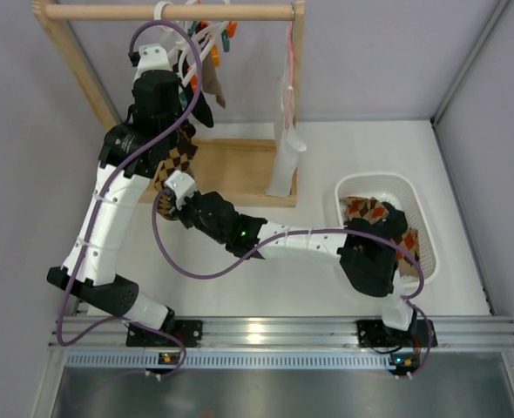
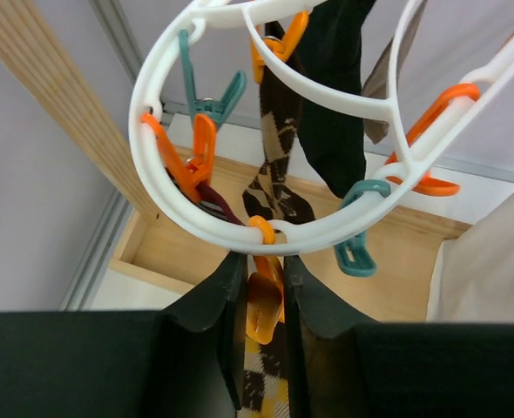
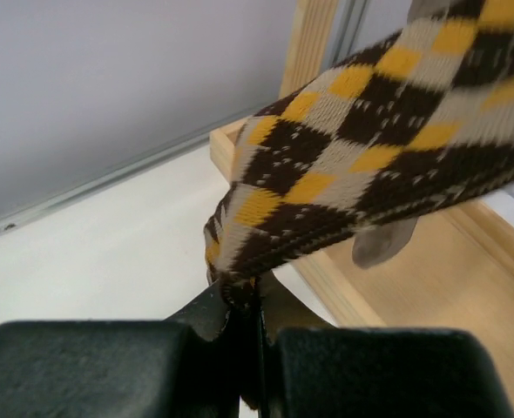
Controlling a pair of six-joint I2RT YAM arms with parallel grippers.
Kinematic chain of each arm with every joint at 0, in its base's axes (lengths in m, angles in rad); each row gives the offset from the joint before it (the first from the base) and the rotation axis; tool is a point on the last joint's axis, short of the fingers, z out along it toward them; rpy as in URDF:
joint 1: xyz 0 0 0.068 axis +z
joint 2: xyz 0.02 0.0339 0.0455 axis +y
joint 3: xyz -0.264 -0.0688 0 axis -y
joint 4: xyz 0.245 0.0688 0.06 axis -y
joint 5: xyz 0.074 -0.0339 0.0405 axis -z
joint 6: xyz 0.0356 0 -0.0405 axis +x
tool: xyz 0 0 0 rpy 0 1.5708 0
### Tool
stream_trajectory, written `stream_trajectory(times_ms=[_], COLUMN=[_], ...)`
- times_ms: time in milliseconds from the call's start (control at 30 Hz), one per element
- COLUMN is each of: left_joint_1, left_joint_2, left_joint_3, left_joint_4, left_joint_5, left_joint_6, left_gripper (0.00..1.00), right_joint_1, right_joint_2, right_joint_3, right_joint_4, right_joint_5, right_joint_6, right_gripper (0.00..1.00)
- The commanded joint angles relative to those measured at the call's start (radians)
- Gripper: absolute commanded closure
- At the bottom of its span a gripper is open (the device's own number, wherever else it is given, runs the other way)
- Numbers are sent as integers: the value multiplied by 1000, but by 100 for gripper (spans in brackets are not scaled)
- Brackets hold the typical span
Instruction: Remove the socks clipped to the hanger
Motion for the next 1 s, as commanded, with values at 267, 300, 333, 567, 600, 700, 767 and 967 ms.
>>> stream_trajectory(times_ms=[267,300,333,567,600,700,767,967], left_joint_1=[-2,-4,-4,-2,-4,-4,-4,-2], left_joint_2=[-28,-34,-44,-140,-171,-249,-292,-539], left_joint_3=[-1,-11,-23,-112,-127,-185,-254,-489], left_joint_4=[-4,-2,-2,0,1,3,1,1], left_joint_5=[65,81,97,257,286,332,357,348], left_joint_6=[-17,-24,-28,-100,-103,-126,-137,-140], left_gripper=[76,71,66,32,29,9,2,2], right_joint_1=[36,37,36,33,30,19,7,-84], right_joint_2=[-224,-262,-299,-713,-752,-888,-974,-1204], right_joint_3=[-277,-369,-417,-724,-760,-802,-805,-792], right_joint_4=[75,79,83,-126,-197,-386,-483,-801], right_joint_5=[64,89,99,253,297,395,461,561], right_joint_6=[43,71,86,189,210,255,305,413], right_gripper=[100,100,100,100,100,100,100,100])
